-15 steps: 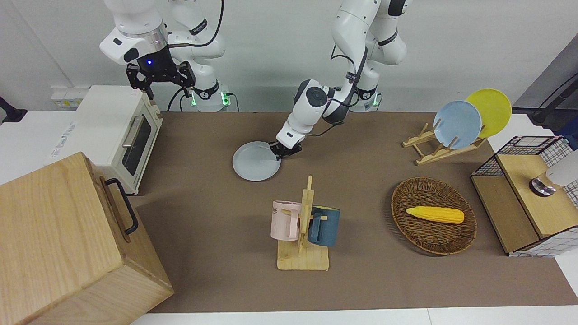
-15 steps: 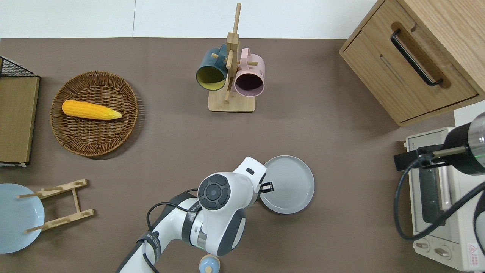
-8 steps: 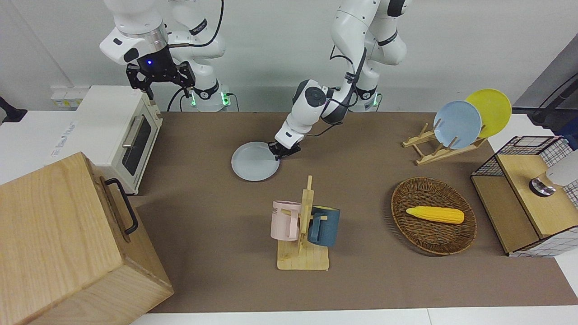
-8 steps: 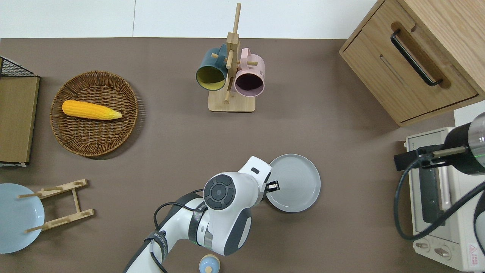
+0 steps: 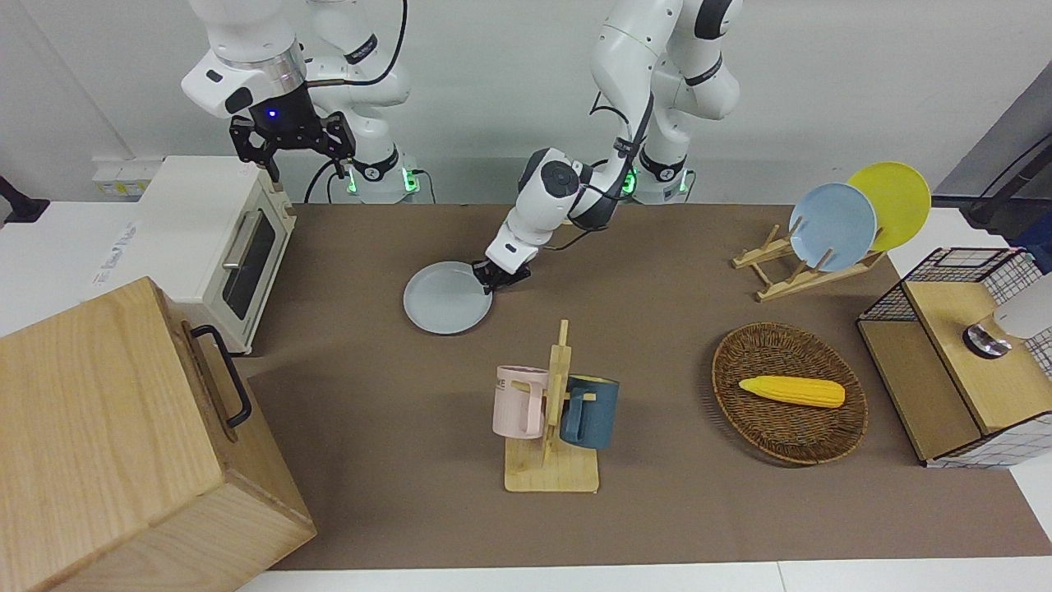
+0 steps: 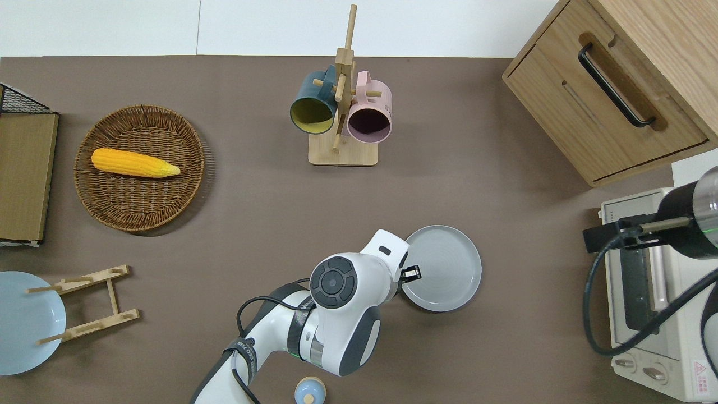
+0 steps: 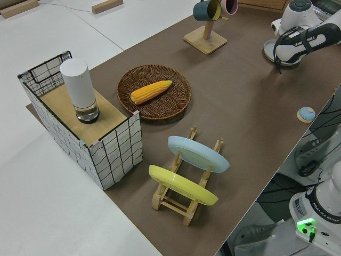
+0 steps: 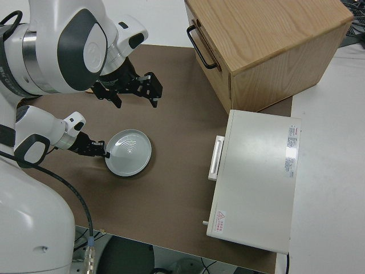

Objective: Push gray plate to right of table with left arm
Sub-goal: 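Continue pushing the gray plate farther toward the toaster with the left gripper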

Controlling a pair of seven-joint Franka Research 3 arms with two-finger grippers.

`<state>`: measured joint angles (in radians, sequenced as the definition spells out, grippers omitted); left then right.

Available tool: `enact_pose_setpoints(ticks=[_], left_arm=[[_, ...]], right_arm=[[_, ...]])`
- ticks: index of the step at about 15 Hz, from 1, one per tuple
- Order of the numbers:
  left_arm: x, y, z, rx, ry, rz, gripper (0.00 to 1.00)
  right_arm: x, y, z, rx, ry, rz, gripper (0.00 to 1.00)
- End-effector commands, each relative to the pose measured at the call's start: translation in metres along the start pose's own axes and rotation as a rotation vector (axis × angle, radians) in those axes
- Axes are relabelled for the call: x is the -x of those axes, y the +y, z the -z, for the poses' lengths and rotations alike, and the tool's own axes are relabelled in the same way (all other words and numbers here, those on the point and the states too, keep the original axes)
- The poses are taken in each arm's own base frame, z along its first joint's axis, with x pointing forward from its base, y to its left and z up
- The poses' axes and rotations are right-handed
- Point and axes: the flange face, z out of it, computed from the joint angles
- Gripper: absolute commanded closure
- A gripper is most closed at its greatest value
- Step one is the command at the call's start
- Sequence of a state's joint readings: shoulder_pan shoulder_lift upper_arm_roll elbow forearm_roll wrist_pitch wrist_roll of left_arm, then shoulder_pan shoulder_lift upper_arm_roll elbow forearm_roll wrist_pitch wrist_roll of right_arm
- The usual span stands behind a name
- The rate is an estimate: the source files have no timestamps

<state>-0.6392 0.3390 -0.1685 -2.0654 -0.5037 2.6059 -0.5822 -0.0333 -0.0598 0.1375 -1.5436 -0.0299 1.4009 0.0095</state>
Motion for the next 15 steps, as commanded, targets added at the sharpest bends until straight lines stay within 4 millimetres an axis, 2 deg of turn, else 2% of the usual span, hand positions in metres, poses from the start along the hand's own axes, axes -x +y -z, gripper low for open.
enact_pose_setpoints(ticks=[1,4,6,7,9,10,11,15], left_arm=[[0.000,0.008,-0.006,0.023,-0.002,0.039,1.00],[0.004,0.012,-0.005,0.031,-0.005,0.051,0.98],[0.004,0.013,-0.001,0.035,-0.002,0.057,0.81],[0.006,0.015,-0.001,0.039,-0.005,0.058,0.66],[0.005,0.016,0.003,0.050,-0.008,0.072,0.20],[0.005,0.017,0.006,0.055,-0.009,0.073,0.09],[0.004,0.017,0.008,0.055,-0.010,0.074,0.03],[0.004,0.017,0.018,0.055,-0.017,0.061,0.01]], right_arm=[[0.005,0.003,0.003,0.010,-0.005,0.001,0.005],[0.005,0.003,0.003,0.010,-0.005,0.001,0.005],[0.005,0.003,0.003,0.010,-0.005,0.001,0.005],[0.005,0.003,0.003,0.010,-0.005,0.001,0.005],[0.005,0.003,0.003,0.010,-0.005,0.001,0.005],[0.005,0.003,0.003,0.010,-0.005,0.001,0.005],[0.005,0.003,0.003,0.010,-0.005,0.001,0.005],[0.005,0.003,0.003,0.012,-0.005,0.001,0.005]])
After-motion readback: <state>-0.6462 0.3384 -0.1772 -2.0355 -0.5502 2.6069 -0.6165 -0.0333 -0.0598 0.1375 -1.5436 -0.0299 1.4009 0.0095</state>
